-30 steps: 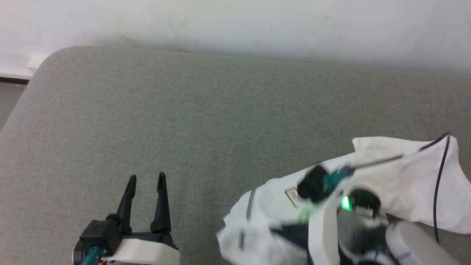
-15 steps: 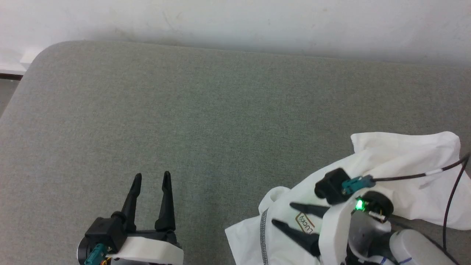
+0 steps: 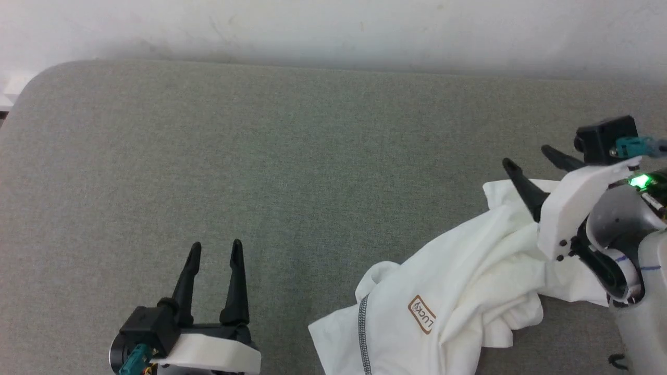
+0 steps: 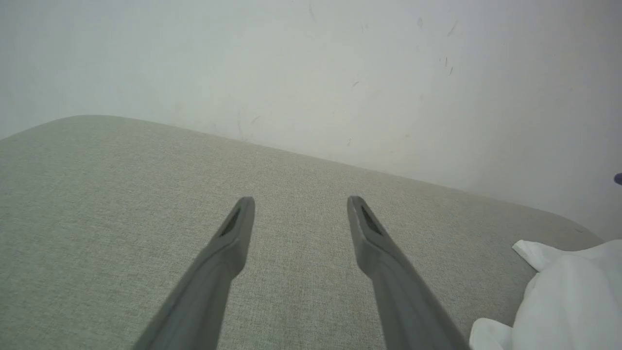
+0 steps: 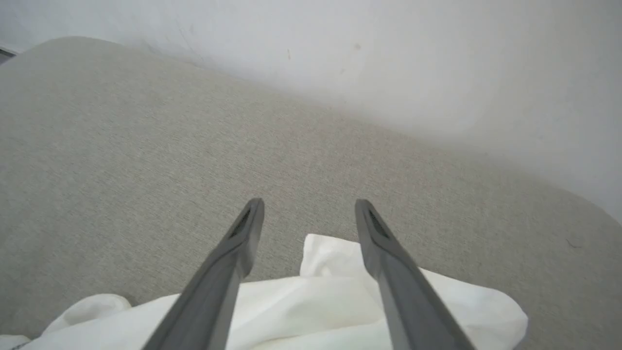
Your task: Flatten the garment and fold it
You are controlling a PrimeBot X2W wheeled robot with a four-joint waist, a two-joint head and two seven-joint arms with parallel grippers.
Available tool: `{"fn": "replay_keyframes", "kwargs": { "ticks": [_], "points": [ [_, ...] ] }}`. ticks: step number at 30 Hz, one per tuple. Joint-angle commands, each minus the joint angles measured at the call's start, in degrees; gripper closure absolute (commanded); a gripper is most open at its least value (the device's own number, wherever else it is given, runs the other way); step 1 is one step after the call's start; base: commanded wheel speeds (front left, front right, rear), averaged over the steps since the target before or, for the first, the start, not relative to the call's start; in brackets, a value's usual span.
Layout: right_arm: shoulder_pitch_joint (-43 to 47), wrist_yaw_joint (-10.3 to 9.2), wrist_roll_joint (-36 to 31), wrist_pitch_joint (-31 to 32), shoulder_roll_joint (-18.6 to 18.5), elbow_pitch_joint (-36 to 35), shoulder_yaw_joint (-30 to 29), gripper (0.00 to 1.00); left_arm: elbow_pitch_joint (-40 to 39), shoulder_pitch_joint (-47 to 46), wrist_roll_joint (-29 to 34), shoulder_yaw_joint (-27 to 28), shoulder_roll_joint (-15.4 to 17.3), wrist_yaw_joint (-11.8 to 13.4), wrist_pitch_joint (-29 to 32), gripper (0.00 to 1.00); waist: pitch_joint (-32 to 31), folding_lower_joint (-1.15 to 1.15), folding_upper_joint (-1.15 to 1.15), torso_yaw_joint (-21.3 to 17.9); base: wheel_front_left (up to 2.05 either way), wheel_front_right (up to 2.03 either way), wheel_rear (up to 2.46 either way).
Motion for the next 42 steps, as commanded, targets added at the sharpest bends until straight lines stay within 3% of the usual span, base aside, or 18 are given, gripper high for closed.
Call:
{"fn": "replay_keyframes", "kwargs": {
  "ticks": [1,8,17,18,19,20,30,37,42],
  "points": [
    [-2.17,-0.03,-2.01,1.53,0.19,2.59,-0.54,0.00,-0.37,-1.23,-0.06,-0.21,-0.09,-0.25,-0.28,0.00,1.26,0.00,0.00,0.09,0.00,0.00,0.00],
    [-7.27,-0.03,-6.58,11.28,-0.64,11.79,-0.01,0.00,-0.10,-3.61,-0.32,-1.85,-0.09,-0.60,-0.28,0.00,5.09,0.00,0.00,2.51,0.00,0.00,0.00],
    [-9.39,-0.03,-7.50,22.50,-1.82,19.07,-0.15,0.00,1.03,-5.85,-1.86,-3.39,-0.09,-0.12,-0.28,0.00,8.36,0.00,0.00,7.16,0.00,0.00,0.00],
    [-9.13,-0.03,-7.47,23.87,-1.78,19.58,-0.34,0.28,1.08,-5.91,-2.00,-3.57,-0.09,-0.01,-0.28,0.00,8.43,0.00,0.00,7.51,0.00,0.00,0.00],
    [-8.88,-0.03,-7.41,25.16,-1.64,19.93,-0.70,0.76,1.12,-5.95,-2.13,-3.70,-0.09,0.09,-0.28,0.00,8.44,0.00,0.00,7.79,0.00,0.00,0.00],
    [-8.69,-0.03,-7.45,26.07,-1.54,19.96,-0.98,1.00,1.15,-5.97,-2.25,-3.79,-0.09,0.18,-0.28,0.00,8.39,0.00,0.00,7.99,0.00,0.00,0.00],
    [-14.10,-0.03,-6.68,21.28,-1.00,13.99,-1.45,1.00,2.05,-4.95,-2.67,-4.34,-0.09,0.55,-0.28,0.00,4.63,0.00,0.00,8.49,0.00,0.00,0.00],
    [-27.71,-0.03,-6.97,16.75,-0.94,11.00,1.38,1.00,1.33,-5.07,-3.02,-4.85,-0.09,0.41,-0.28,0.00,6.11,0.00,0.00,10.28,0.00,0.00,0.00],
    [-38.92,-0.03,-9.20,12.40,-0.43,14.08,4.41,1.00,1.44,-6.56,-3.86,-5.65,-0.09,0.32,-0.28,0.00,10.02,0.00,0.00,12.72,0.00,0.00,0.00]
  ]
}}
